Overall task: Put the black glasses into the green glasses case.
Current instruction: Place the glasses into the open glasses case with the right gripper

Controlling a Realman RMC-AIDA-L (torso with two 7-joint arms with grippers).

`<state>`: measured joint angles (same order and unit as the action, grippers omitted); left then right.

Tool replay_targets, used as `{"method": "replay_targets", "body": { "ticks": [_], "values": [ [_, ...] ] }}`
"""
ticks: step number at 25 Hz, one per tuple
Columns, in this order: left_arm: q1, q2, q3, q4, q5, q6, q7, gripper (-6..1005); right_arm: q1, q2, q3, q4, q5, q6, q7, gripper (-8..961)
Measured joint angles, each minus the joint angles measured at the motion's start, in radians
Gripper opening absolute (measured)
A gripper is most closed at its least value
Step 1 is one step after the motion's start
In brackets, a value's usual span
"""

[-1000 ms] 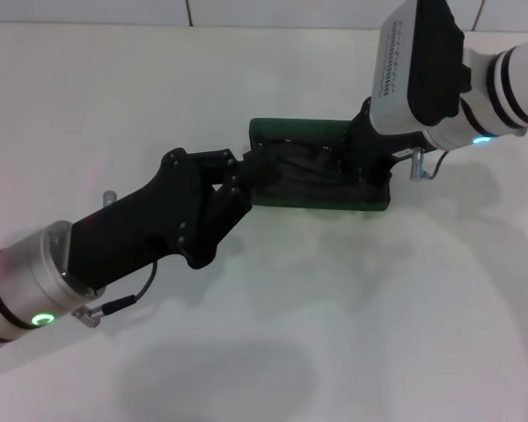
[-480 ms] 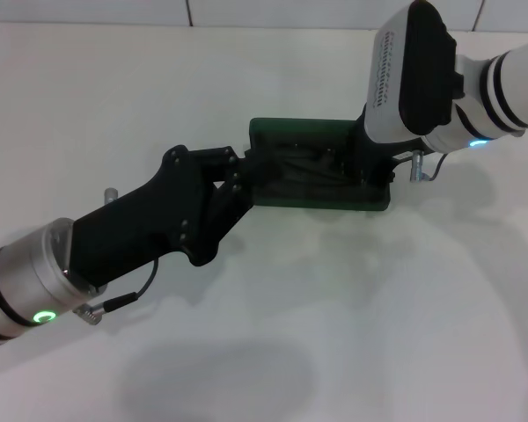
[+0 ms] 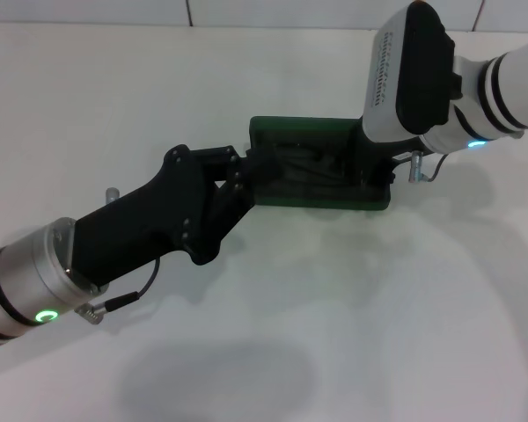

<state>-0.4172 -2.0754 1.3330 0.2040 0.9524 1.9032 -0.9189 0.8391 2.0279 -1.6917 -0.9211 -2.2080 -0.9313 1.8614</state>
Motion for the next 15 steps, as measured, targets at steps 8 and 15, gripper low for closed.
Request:
{"method": "replay_targets", "body": {
  "ticks": [8, 15],
  "values": [
    [0.001, 0.0, 0.0, -0.001, 0.0, 0.0, 0.0, 29, 0.002, 0.0, -0.013, 0.0, -0.012, 0.005, 0.025, 121],
    [0.003, -0.001, 0.0, -0.002, 0.001, 0.002, 0.0, 29, 0.002, 0.0, -0.036, -0.007, -0.056, 0.007, 0.078, 125]
  ]
}}
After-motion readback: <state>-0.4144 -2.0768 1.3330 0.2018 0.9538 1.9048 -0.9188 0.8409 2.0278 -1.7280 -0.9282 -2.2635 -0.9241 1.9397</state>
